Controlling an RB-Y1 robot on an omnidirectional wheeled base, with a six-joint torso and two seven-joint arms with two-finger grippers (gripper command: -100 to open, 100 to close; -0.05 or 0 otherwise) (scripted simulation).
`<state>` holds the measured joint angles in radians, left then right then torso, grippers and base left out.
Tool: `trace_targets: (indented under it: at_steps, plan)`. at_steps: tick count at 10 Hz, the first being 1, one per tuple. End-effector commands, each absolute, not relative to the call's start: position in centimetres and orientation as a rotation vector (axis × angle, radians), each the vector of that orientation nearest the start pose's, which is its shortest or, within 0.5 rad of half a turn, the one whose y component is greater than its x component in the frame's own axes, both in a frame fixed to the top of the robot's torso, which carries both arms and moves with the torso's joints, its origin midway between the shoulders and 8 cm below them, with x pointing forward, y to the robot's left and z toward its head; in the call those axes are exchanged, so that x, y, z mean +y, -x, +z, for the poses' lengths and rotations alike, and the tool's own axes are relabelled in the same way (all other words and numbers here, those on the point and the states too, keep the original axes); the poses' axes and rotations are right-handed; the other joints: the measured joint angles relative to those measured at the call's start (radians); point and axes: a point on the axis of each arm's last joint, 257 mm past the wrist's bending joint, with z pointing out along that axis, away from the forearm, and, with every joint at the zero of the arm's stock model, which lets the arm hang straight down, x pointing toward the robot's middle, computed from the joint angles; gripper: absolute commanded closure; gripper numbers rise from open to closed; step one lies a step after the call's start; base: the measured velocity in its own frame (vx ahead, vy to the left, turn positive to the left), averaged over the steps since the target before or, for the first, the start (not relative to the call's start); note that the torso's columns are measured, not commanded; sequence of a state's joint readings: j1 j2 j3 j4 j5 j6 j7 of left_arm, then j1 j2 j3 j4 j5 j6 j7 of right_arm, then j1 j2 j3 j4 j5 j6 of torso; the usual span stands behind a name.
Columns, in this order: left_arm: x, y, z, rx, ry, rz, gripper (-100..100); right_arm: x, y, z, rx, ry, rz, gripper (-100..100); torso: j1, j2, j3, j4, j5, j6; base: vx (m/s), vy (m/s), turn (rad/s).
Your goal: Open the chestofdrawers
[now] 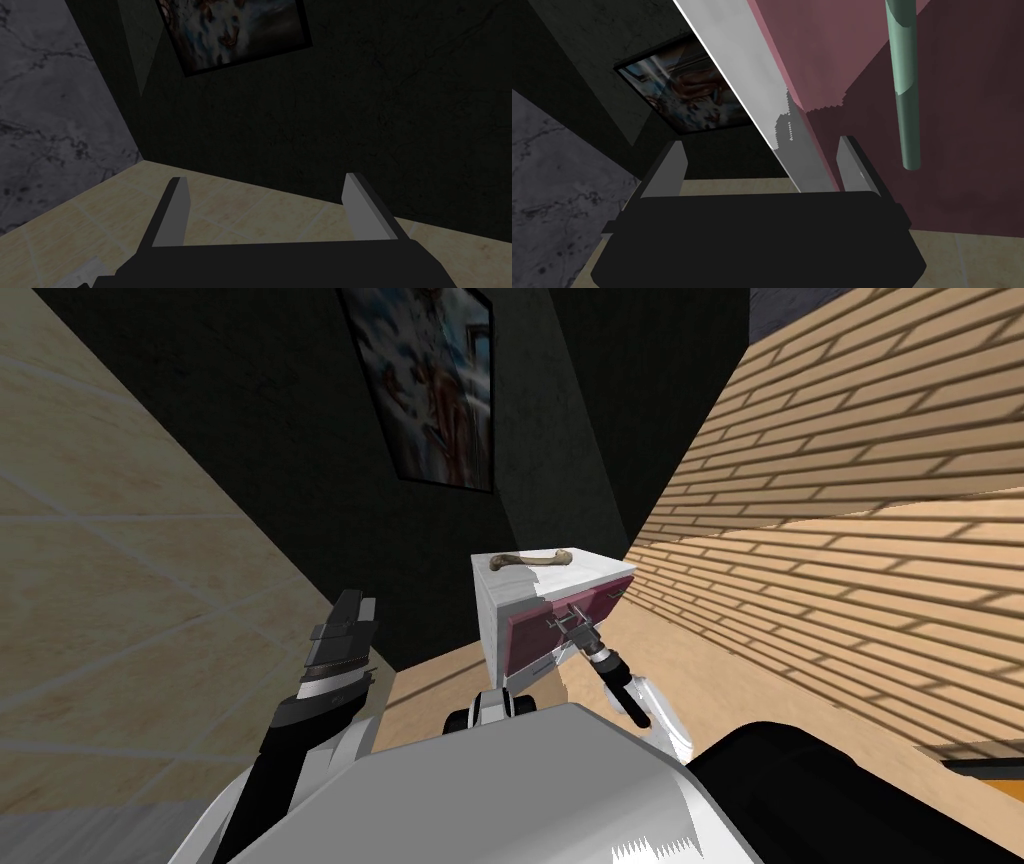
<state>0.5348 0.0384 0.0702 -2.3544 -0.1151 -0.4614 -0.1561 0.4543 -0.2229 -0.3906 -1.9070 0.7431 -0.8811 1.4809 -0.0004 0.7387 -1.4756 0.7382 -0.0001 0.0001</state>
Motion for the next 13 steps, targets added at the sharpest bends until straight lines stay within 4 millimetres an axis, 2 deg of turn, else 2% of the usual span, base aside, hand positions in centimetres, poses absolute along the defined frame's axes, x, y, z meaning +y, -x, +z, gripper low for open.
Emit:
trace_targets:
  at_steps: [1,4,7,9,10,13]
  plan:
    - [28.5,-33.3,3.9,0.734,0.481,-1.000,0,-31.6,-35.1,-12.0,0.862,0.953,-0.764,-100,0.000,0.000,0.000,0.000,0.000,0.000,-0.002,-0.007,0.019]
    - [28.5,-33.3,3.9,0.734,0.481,-1.000,0,-32.7,-34.5,-13.9,0.863,1.025,-0.851,-100,0.000,-0.001,-0.001,0.000,0.000,0.000,-0.002,-0.008,0.037]
    - [28.5,-33.3,3.9,0.734,0.481,-1.000,0,-33.2,-34.1,-14.9,0.858,1.063,-0.903,-100,0.001,-0.001,0.000,0.000,0.000,0.000,-0.002,-0.006,0.026]
    - [28.5,-33.3,3.9,0.734,0.481,-1.000,0,-34.0,-33.3,-16.6,0.870,1.105,-0.965,-100,0.000,-0.001,0.000,0.000,0.000,0.000,-0.005,-0.006,0.057]
    - [28.5,-33.3,3.9,0.734,0.481,-1.000,0,-34.0,-33.3,-16.6,0.864,1.112,-0.976,-100,0.001,0.000,0.000,0.000,0.000,0.000,-0.001,0.000,0.028]
    - [28.5,-33.3,3.9,0.734,0.481,-1.000,0,-34.7,-32.2,-19.0,0.892,1.140,-1.054,-100,-0.001,-0.001,0.000,0.000,0.000,0.000,-0.003,-0.013,0.039]
